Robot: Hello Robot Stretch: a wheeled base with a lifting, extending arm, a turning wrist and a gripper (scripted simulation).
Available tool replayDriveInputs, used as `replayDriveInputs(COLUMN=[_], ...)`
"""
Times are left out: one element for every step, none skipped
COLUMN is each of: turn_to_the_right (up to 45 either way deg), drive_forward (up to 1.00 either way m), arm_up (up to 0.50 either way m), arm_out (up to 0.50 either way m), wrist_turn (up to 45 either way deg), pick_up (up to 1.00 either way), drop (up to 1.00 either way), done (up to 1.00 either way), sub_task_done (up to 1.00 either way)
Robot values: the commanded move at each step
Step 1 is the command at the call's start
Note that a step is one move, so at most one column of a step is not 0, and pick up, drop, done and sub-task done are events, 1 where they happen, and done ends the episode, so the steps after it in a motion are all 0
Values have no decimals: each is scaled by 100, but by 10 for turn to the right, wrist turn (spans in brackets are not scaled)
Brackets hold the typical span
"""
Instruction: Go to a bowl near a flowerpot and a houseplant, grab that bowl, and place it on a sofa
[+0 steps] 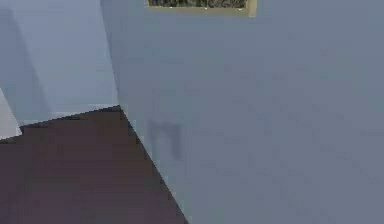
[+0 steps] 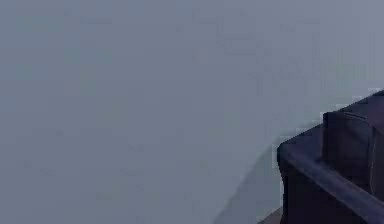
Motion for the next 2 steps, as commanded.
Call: replayDriveInputs(turn_to_the_right=[-450, -450], drive_forward=[0, 0], arm_up=[0, 0], arm_out=[0, 0], wrist_turn=[0, 0], pick_up=[0, 0], drop=[0, 0], done=[0, 0], sub_task_done=[0, 0])
